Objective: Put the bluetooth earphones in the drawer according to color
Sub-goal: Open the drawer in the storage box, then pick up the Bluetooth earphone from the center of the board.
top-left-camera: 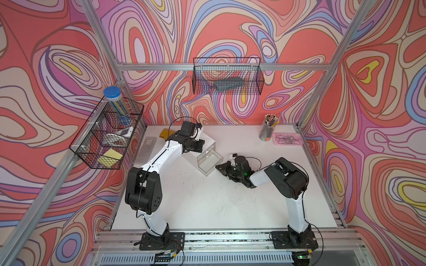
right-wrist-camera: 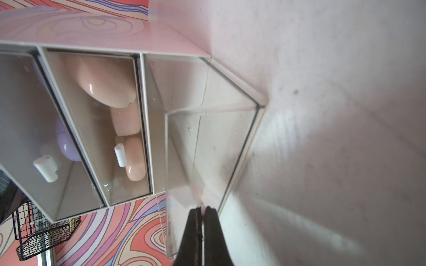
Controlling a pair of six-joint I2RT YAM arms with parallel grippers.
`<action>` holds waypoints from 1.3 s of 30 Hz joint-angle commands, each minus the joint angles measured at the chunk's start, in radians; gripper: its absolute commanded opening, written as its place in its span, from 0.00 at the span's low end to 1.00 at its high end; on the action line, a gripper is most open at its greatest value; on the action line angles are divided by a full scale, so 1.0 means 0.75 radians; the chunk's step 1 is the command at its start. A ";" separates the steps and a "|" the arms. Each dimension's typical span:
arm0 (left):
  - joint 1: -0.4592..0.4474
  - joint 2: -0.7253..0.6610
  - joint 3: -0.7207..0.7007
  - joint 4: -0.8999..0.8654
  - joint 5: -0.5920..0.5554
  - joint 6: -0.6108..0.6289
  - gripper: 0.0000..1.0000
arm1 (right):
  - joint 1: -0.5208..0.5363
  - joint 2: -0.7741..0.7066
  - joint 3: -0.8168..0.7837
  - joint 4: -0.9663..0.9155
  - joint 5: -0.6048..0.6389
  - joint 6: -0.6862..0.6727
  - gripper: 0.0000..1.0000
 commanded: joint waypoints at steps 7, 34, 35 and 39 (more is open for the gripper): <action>-0.018 0.073 -0.039 -0.220 -0.011 -0.003 0.00 | -0.007 -0.028 -0.042 -0.023 0.027 -0.037 0.00; -0.018 0.068 -0.037 -0.220 0.003 -0.008 0.00 | -0.006 -0.415 0.070 -0.634 0.157 -0.483 0.22; -0.018 0.066 -0.037 -0.220 0.006 -0.007 0.00 | -0.007 -0.462 0.072 -0.689 0.184 -0.521 0.25; -0.018 0.065 -0.039 -0.219 0.002 -0.007 0.00 | -0.020 -0.582 0.085 -0.901 0.278 -0.638 0.54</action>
